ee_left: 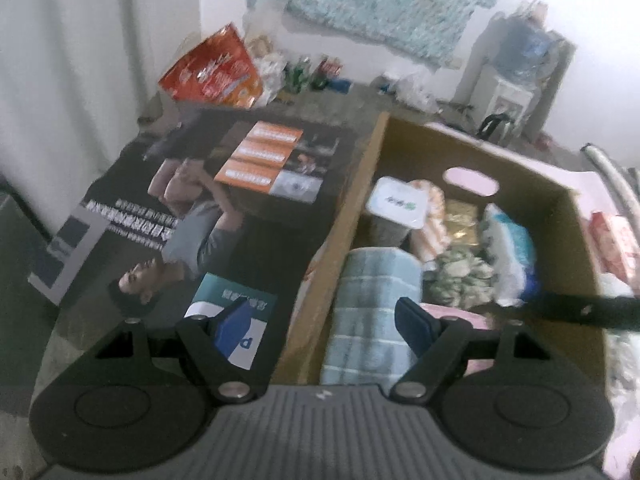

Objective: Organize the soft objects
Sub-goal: 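Move both tools back over the bed beside the white plastic bag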

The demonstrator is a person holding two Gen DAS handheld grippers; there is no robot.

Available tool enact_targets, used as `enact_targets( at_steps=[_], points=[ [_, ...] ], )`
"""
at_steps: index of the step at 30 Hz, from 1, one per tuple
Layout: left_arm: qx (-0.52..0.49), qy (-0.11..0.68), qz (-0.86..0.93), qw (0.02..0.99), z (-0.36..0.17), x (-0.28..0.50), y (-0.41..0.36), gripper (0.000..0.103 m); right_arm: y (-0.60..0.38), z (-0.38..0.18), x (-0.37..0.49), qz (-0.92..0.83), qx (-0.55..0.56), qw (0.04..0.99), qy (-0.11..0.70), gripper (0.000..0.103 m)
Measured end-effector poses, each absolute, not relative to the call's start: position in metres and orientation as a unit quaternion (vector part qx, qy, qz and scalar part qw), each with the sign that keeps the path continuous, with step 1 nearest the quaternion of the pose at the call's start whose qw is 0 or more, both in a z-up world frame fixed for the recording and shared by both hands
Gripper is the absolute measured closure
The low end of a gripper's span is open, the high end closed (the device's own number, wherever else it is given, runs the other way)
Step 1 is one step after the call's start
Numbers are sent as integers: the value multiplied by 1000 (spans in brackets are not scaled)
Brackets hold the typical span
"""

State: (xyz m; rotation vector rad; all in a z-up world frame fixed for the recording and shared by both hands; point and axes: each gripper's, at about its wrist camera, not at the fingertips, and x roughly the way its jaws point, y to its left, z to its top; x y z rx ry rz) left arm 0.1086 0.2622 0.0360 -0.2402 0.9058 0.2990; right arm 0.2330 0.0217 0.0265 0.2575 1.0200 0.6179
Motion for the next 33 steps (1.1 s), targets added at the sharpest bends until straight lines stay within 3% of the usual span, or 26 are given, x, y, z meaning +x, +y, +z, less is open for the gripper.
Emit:
enact_targets(
  at_steps=[11,19,23,33],
  points=[
    [-88,366,49,925,63,57,178,13,-133,70,162,278,214,861,369,19],
    [-119,385,-89,911,33,64,92,13,-213,20,101,221,283,861,360,19],
    [-88,412,-135,897,12,72,51,13,-240,-12,83,190,316,851,374,19],
    [-91,471,-142,866,-22,81,21,11,-274,-41,79,164,356,838,380,17]
  ],
)
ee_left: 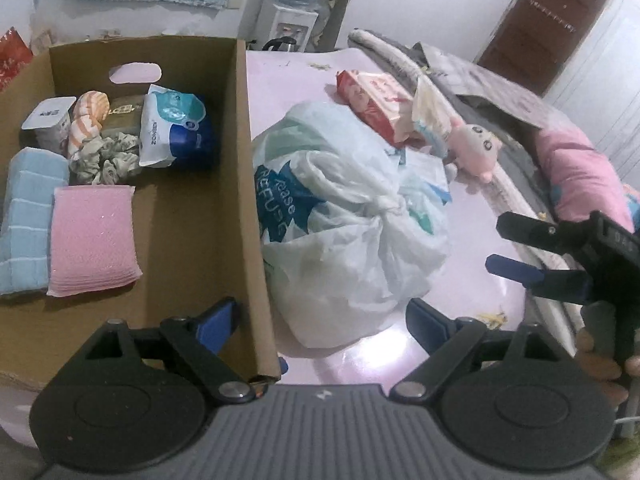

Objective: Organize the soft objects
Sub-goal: 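Move both tools back over the bed beside the white plastic bag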

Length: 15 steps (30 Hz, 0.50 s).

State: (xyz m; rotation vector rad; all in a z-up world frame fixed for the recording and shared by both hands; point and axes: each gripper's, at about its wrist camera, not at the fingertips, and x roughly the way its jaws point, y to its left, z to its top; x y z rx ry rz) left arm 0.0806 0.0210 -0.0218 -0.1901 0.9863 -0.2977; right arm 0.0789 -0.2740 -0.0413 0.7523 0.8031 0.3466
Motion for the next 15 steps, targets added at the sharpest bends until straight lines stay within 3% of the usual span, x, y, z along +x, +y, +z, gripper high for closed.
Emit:
enact_targets(
  at_steps=[15],
  points=[
    [-92,479,-112,866,-18,85,11,8,-283,-70,90,173,378,815,403,16]
  ],
)
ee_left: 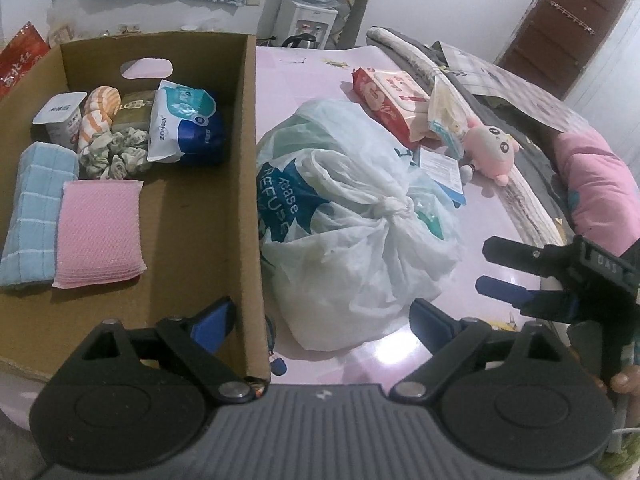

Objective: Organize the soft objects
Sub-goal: 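Move both tools back over the bed beside the white plastic bag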

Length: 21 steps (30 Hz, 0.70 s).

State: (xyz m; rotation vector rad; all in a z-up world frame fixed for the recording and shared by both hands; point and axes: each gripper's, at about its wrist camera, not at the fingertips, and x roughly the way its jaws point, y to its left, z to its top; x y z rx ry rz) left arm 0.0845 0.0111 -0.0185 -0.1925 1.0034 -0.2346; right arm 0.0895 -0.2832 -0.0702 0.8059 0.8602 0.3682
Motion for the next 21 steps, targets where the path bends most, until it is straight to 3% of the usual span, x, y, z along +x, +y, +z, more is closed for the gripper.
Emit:
enact_targets(
  at_steps=[10,16,21],
  points=[
    [-78,472,-108,871,-16,84,4,7,-290,-75,90,164,381,816,402,16],
    [-49,429,-90,897,-1,72,6,6,-291,-75,88,162,377,819,400,15],
    [-91,381,-89,916,10,66,21,4,-292,-73,87,161,374,823,395,15]
  ],
)
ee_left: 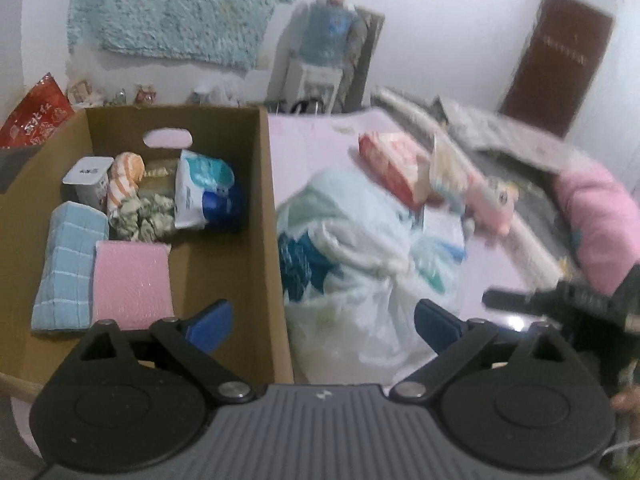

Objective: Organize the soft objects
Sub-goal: 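Move both tools back over the bed beside the white plastic bag, then grasp the blue-white medicine carton with the left tool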

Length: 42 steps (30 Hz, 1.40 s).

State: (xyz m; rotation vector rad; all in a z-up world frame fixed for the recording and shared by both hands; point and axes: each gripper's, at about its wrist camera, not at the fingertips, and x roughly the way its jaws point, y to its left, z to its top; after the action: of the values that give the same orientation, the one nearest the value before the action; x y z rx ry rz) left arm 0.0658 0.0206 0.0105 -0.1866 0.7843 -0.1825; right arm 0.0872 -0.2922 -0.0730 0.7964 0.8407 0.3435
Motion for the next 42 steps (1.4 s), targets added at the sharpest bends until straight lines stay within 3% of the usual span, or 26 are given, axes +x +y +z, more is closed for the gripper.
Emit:
enact_targets(
  at_steps=[12,22,30,42],
  points=[
    [-95,335,-143,926,38,63,12,0,-305,-69,80,152,378,841,356,14],
    [-89,342,-198,914,50,102,-32,0,-343,-79,79,112,397,851,325,14],
    [34,408,-216,887,35,177,-139,0,-365,-86,80,82,377,869,308,14],
    [149,550,-220,792,-56,298,-256,0,-392,-89,88,60,362,884,289,14]
  ],
)
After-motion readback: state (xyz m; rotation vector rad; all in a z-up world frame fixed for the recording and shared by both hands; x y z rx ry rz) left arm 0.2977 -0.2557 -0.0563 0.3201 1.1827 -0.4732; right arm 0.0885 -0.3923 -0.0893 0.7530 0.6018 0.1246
